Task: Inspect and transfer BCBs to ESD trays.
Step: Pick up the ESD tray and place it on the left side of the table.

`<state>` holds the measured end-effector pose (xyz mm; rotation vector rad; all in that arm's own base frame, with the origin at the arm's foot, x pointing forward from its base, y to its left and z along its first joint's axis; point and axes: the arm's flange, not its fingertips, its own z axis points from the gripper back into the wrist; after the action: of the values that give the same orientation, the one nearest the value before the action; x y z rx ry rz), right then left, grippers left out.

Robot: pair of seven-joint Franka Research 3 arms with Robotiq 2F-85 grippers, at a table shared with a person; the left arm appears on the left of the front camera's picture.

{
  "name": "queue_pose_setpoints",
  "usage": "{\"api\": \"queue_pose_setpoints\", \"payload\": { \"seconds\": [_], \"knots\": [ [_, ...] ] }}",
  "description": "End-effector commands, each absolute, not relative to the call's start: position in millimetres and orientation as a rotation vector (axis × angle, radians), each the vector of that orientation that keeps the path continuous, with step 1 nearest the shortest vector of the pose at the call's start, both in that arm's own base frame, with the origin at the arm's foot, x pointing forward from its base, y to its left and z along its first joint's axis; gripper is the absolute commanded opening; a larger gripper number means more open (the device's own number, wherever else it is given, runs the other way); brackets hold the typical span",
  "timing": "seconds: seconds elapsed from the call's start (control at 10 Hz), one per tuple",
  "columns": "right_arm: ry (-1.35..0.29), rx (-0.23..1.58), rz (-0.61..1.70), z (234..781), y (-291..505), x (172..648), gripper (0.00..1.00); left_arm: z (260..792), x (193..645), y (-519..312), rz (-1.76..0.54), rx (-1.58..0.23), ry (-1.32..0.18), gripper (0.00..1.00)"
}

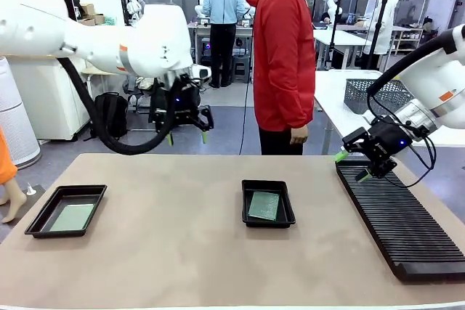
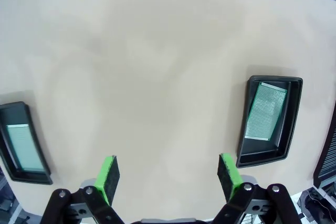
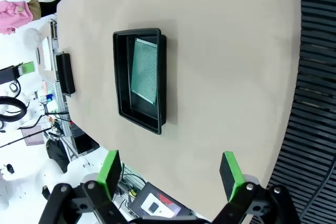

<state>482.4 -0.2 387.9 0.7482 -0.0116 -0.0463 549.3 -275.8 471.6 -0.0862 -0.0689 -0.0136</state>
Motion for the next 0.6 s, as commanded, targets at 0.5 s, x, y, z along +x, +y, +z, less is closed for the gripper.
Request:
{"api": "queue_pose_setpoints", "payload": {
  "seconds": [0.5],
  "knots": [
    [-0.012, 0.748, -0.046, 387.9, -0.2, 482.4, 1.00, 416.2, 531.5, -374.8, 0.019, -0.065, -0.058, 1.00]
  ]
}}
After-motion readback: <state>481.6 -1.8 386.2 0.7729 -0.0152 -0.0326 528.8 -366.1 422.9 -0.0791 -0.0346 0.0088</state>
